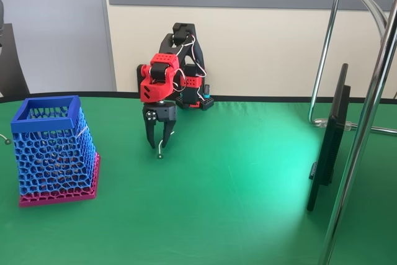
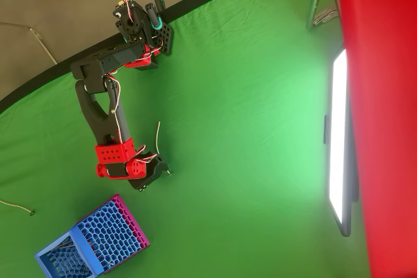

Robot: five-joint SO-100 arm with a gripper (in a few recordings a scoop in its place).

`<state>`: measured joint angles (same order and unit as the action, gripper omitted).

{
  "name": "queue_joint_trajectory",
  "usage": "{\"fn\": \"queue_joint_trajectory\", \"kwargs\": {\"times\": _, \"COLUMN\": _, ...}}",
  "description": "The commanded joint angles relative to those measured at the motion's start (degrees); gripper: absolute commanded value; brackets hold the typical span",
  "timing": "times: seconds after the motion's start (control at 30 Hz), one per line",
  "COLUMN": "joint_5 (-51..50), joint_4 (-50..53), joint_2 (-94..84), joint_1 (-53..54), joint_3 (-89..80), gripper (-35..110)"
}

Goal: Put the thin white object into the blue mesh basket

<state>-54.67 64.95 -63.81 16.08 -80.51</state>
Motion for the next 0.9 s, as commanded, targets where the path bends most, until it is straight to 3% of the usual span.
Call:
{"fn": "queue_joint_trajectory", "kwargs": {"times": 0.0, "joint_5": -0.1, "joint_4": -0.4, "joint_2": 0.4, "joint_1": -0.4, "joint_3": 2.4, "gripper": 15}}
{"fn": "queue_joint_trajectory", "kwargs": {"times": 0.87, "joint_5": -1.3, "joint_4": -0.7, "joint_2": 6.9, "joint_1": 0.4, "joint_3": 7.1, "gripper": 14}}
